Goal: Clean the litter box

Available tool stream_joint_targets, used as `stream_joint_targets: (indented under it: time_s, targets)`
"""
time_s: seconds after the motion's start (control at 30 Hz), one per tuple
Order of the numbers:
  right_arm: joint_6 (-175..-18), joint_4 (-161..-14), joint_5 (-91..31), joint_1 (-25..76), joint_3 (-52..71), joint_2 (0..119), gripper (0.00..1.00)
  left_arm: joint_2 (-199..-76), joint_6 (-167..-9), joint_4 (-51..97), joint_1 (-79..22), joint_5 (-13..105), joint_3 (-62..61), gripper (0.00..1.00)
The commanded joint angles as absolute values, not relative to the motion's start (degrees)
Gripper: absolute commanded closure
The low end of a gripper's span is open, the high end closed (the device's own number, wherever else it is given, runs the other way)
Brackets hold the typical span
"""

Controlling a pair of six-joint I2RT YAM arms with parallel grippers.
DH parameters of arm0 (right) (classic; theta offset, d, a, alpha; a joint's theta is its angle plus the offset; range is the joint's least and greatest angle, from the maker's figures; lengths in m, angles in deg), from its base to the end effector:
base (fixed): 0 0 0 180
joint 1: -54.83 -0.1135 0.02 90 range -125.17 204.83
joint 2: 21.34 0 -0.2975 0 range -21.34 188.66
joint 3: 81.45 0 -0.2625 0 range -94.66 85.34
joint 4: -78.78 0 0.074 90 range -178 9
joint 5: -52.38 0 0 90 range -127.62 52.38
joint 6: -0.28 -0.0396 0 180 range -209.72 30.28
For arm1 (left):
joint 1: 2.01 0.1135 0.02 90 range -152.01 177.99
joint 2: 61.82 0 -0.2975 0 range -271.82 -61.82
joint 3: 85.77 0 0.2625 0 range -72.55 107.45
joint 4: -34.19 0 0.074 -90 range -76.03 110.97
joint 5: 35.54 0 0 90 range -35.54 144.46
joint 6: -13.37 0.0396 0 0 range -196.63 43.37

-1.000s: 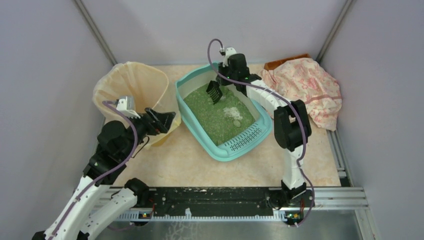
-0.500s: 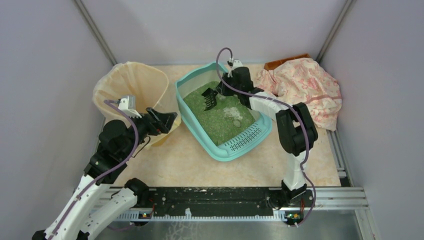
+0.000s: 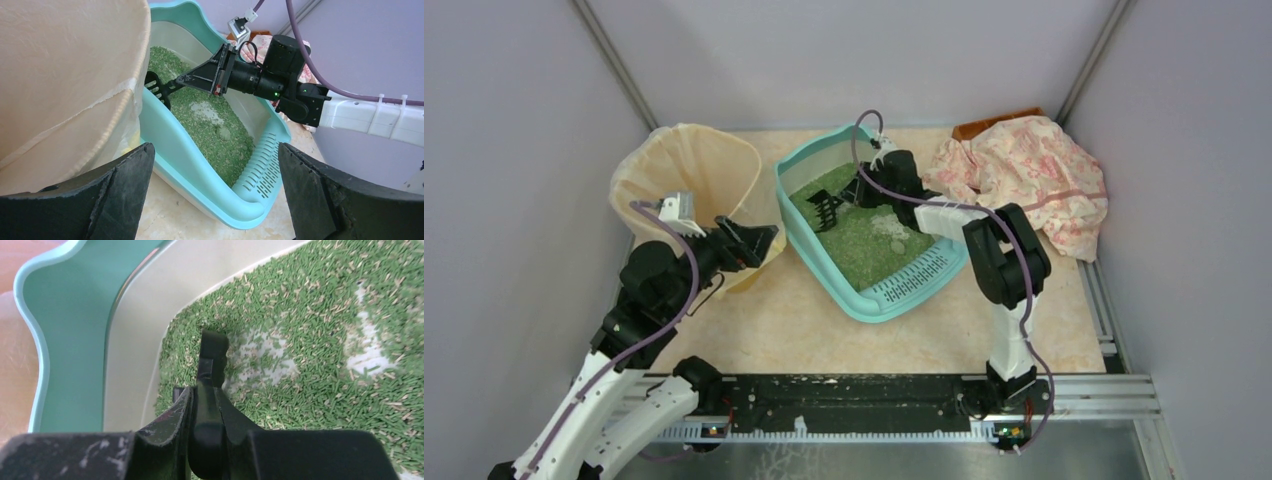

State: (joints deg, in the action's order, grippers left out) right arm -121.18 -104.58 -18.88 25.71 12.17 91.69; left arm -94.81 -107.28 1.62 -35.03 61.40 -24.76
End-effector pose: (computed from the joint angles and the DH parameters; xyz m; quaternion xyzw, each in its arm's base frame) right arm 0.4074 0.2415 0.2255 -0.0727 0.8258 0.3910 0.3998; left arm 0.0992 -0.0587 0.3898 -0.0259 0.7340 -0.3195 0.5988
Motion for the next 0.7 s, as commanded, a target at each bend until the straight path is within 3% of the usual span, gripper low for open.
stream_joint_targets:
  time_s: [0.0, 0.23, 0.67]
  targets:
    - [-122.73, -101.5, -12.22, 23.83, 15.54, 93.39, 1.0, -93.7, -108.09, 1.95, -35.14, 60.72, -25.04, 0.02]
    - [-129.66, -104.38, -5.69, 27.03, 16.67, 89.53, 1.0, -92.7, -108.01, 1.05, -35.11, 61.1, -24.83, 0.02]
    - [-132.25, -108.36, -4.08, 31.82, 21.99, 80.02, 1.0, -91.86, -107.23, 0.67, -35.14, 61.14, -25.2, 0.02]
